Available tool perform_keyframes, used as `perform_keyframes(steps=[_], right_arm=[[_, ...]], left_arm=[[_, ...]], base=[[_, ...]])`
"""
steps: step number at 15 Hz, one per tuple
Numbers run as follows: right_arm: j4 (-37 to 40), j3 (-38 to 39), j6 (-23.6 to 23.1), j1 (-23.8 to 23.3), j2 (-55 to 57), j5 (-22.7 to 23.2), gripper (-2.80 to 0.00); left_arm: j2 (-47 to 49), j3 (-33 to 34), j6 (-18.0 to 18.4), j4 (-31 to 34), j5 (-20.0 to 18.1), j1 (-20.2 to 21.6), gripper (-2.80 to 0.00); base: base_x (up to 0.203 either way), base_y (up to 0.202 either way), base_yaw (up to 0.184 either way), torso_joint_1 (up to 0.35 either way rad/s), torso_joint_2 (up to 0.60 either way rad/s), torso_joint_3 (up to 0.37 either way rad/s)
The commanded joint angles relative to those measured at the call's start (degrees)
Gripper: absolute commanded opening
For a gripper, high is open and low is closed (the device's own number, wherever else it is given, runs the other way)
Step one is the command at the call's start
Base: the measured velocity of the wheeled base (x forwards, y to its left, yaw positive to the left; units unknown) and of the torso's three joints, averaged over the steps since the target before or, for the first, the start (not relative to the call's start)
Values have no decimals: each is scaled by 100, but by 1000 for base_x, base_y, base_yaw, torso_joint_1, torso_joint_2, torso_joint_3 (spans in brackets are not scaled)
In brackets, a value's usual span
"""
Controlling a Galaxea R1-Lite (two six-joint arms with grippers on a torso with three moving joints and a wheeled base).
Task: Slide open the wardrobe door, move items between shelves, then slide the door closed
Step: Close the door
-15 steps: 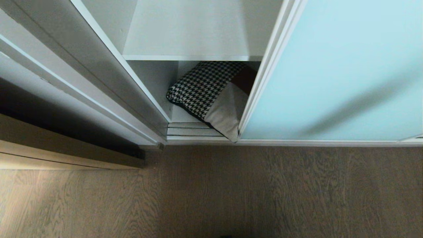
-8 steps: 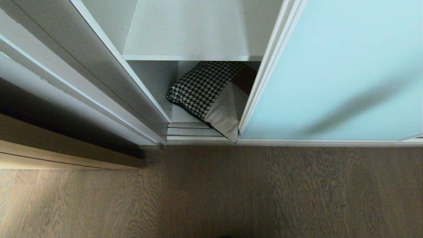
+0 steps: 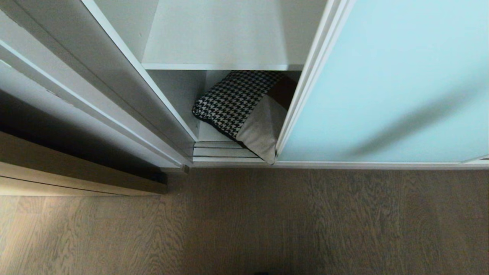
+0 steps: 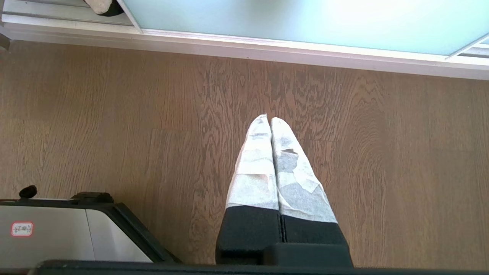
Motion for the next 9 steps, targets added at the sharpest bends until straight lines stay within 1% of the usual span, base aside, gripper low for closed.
perform_keyframes(steps=[1,9], right_arm=[[-7,9,-7,0,-4,0,-280],[-7,9,2,0,-4,0,-280]], left_arm=[[8,9,-3,0,4,2,-280],[8,9,-3,0,4,2,-280]], base=[[0,0,0,0,0,0],[0,0,0,0,0,0]])
